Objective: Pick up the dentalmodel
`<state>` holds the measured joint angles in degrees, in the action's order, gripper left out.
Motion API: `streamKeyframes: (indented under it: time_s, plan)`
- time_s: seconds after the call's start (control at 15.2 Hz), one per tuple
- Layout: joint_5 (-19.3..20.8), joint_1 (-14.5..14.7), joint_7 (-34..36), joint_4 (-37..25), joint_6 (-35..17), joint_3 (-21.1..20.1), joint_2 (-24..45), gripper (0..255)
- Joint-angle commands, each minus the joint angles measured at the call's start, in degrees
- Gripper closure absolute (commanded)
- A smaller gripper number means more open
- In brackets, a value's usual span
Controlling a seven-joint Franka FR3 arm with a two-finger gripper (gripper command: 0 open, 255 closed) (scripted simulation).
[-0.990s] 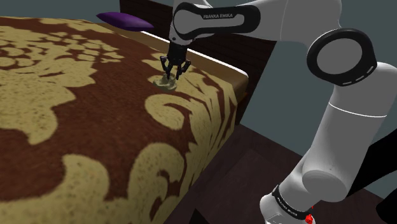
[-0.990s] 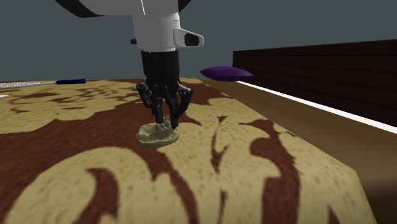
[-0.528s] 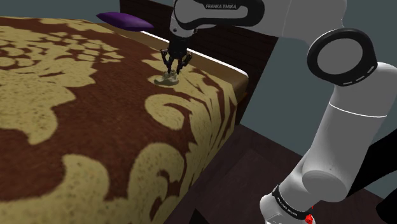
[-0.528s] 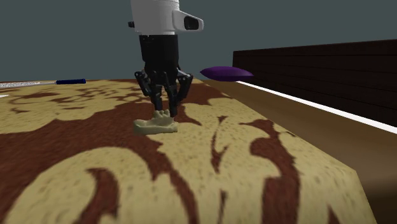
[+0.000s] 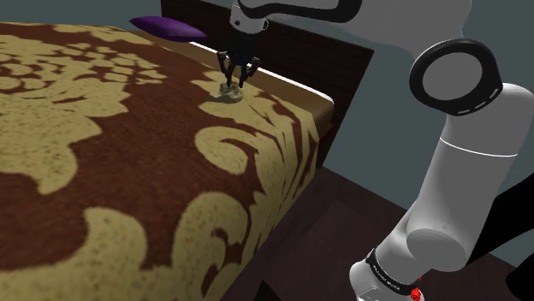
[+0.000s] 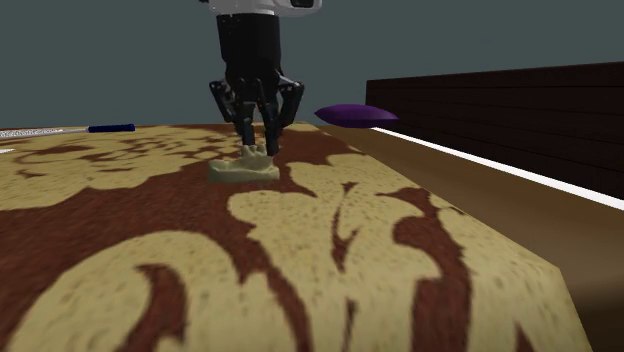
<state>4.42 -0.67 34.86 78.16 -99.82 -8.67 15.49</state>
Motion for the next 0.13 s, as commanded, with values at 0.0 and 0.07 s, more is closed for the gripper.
streamKeyframes:
  time_s: [0.0, 0.07]
  plan:
    - [0.1, 0.1, 0.1, -1.4, 1.2, 0.0, 0.3, 255]
    - [0.1, 0.1, 0.1, -1.5, 1.2, 0.0, 0.3, 255]
